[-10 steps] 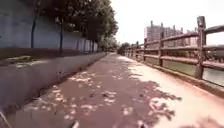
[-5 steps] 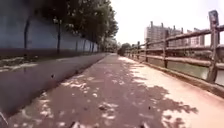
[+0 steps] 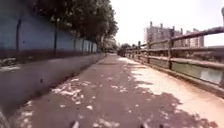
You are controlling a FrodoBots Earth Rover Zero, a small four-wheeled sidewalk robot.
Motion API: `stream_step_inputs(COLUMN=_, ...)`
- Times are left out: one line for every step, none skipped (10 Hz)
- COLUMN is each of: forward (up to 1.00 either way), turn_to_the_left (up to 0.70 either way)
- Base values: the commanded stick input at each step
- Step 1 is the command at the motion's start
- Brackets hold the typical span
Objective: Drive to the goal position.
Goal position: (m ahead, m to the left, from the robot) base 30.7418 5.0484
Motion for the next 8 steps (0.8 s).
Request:
stream_step_inputs(forward=0.7, turn_to_the_left=0.0)
stream_step_inputs(forward=0.7, turn_to_the_left=0.0)
stream_step_inputs(forward=0.7, turn_to_the_left=0.0)
stream_step_inputs(forward=0.7, turn_to_the_left=0.0)
stream_step_inputs(forward=0.7, turn_to_the_left=0.0)
stream_step_inputs(forward=0.7, turn_to_the_left=0.0)
stream_step_inputs(forward=0.7, turn_to_the_left=0.0)
stream_step_inputs(forward=0.7, turn_to_the_left=0.0)
